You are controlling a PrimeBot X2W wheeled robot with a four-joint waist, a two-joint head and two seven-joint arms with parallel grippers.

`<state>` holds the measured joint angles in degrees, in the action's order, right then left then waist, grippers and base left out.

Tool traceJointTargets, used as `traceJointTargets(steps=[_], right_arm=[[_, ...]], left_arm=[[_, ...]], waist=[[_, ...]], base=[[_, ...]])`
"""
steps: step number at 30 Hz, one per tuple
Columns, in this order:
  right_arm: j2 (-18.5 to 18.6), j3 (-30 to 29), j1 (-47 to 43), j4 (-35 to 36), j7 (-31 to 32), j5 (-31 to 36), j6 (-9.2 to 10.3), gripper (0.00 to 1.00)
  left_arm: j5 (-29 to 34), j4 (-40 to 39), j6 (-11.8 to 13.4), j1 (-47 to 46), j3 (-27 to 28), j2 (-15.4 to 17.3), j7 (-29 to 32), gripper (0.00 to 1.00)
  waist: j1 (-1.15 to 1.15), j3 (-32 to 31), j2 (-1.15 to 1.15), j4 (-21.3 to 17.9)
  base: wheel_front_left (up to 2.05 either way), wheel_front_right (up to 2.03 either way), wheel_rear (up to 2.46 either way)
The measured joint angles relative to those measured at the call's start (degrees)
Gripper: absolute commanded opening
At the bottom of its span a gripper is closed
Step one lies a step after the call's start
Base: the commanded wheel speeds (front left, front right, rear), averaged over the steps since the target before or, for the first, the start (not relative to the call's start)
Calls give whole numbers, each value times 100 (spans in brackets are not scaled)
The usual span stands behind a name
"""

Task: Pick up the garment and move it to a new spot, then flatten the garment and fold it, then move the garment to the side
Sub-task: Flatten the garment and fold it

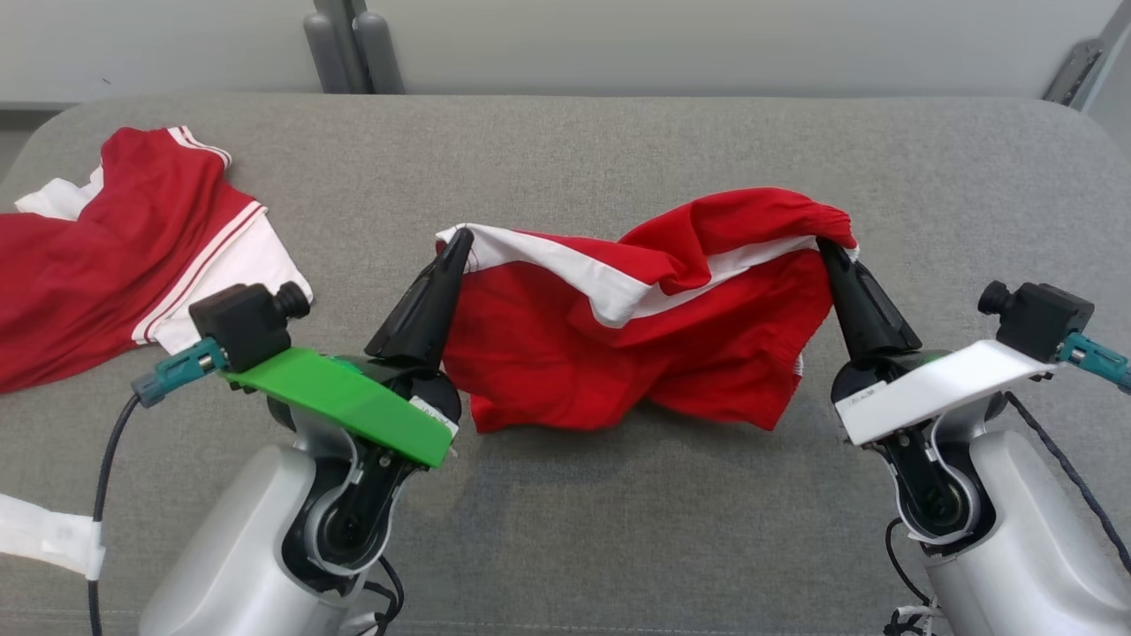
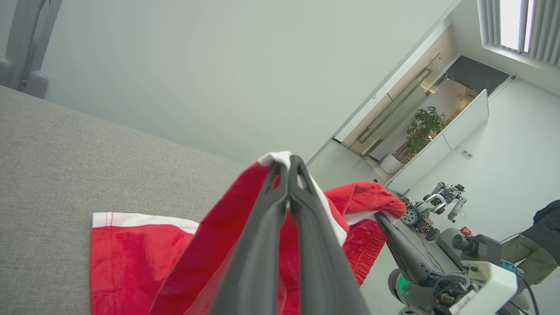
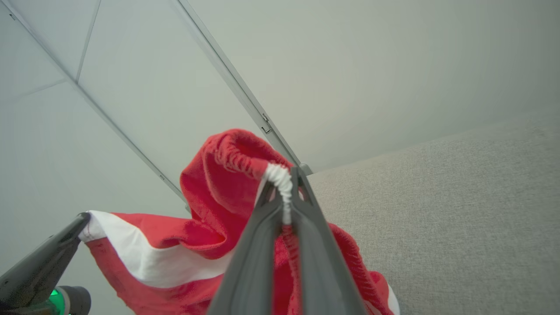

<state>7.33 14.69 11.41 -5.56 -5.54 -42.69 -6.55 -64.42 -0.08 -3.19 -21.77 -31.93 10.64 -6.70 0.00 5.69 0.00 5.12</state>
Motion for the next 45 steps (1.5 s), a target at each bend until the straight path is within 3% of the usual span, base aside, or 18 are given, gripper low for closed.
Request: traceJointTargets(steps=[8,16,22,29,35,40,45], right_arm=[[-2,-301,-85,693,1151,-1729,0,0],[270,-115,-111,1885,2236,-2603,0,0],[386,-382,-287,2735,2388,-3038,10,0],[591,-1011,-396,3985,2432,-3389,176,0],[1036,-1139,-396,5048,2862,-3827,194,0],[1248,-1669,-395,5248,3003,-4124,584,0],[1325,-2073,-230,4524,3128,-4229,1201,0]], left_arm=[[-66,-811,275,343,360,414,-8,0],[-180,-1763,689,571,847,961,115,0],[-236,-2527,853,829,1301,1254,120,0],[-247,-3505,977,988,1805,1604,294,0],[-275,-4030,1027,994,2105,1898,621,0],[-549,-4184,1028,998,2404,2095,978,0],[-864,-3666,1026,964,2470,2262,1514,0]], waist=[[0,-390,0,-9],[0,-474,0,-177],[0,-429,0,-319],[0,-298,0,-530],[0,-137,0,-658],[0,51,0,-728],[0,334,0,-759]], base=[[0,0,0],[0,0,0],[0,0,0],[0,0,0],[0,0,0],[0,0,0],[0,0,0]])
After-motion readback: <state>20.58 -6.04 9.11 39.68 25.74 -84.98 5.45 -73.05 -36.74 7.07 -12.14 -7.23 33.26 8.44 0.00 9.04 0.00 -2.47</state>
